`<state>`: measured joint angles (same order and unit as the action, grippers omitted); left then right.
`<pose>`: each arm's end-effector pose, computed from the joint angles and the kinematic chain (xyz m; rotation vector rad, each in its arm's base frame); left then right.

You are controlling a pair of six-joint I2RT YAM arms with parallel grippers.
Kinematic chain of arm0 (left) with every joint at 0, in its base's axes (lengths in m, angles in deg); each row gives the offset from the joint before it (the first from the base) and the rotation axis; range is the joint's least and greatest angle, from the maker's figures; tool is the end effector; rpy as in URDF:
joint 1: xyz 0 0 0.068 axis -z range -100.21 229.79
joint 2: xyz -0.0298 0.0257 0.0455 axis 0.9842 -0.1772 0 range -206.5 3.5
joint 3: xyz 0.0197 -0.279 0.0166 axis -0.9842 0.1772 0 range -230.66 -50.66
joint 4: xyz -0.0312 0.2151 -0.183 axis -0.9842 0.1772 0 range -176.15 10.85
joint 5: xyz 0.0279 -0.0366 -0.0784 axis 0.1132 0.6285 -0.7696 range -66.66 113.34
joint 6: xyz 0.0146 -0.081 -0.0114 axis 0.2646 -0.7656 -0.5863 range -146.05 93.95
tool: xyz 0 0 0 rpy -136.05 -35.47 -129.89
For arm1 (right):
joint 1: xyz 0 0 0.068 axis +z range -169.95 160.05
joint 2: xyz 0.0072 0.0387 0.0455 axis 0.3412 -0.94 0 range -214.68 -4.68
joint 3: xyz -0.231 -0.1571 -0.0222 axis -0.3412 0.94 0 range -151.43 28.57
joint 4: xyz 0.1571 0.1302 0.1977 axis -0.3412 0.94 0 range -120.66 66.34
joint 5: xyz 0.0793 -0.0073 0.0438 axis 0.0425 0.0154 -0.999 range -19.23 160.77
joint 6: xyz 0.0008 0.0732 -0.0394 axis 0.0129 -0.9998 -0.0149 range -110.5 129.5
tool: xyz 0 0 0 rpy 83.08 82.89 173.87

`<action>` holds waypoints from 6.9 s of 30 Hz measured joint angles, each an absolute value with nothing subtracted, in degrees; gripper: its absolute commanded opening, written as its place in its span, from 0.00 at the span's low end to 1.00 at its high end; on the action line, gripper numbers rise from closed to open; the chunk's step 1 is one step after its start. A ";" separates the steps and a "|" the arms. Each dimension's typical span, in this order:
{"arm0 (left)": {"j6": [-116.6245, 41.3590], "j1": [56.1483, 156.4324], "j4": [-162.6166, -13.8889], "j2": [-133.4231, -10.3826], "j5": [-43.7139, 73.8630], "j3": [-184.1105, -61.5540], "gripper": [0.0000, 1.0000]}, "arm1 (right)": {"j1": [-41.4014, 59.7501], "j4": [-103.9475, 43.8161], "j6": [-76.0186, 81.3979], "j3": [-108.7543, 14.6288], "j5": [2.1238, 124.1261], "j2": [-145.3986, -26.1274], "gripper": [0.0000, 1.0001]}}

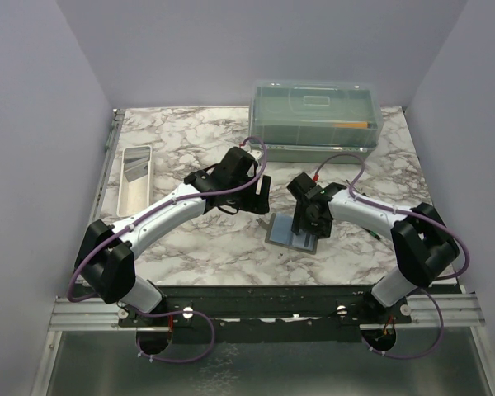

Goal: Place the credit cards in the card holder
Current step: Open the card holder at the center of the board, then pick up the credit card from the storage box, then insert the credit card into the card holder.

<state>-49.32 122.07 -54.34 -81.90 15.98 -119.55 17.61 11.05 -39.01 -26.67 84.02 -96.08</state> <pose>0.2677 -0.2560 0.2563 0.4767 2.4738 -0.6549 0.2556 0.1755 0.1334 0.3049 2.8136 -0.0350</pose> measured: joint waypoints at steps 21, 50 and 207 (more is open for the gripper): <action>-49.56 121.24 -54.34 -81.90 15.48 -119.52 0.79 | 17.61 10.79 -38.42 -26.65 83.76 -94.96 0.84; -84.77 70.08 -52.72 -92.83 31.41 -128.94 0.99 | 12.54 -5.69 -13.96 -24.46 68.33 -79.47 0.92; -43.79 117.44 -54.73 -113.11 -31.54 -132.46 0.00 | -3.94 -11.09 -22.61 -8.53 45.90 -82.53 0.15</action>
<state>-43.79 117.44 -54.73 -113.11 -31.54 -132.46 -3.94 -11.09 -22.61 -8.53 45.90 -82.53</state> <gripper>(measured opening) 0.017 0.156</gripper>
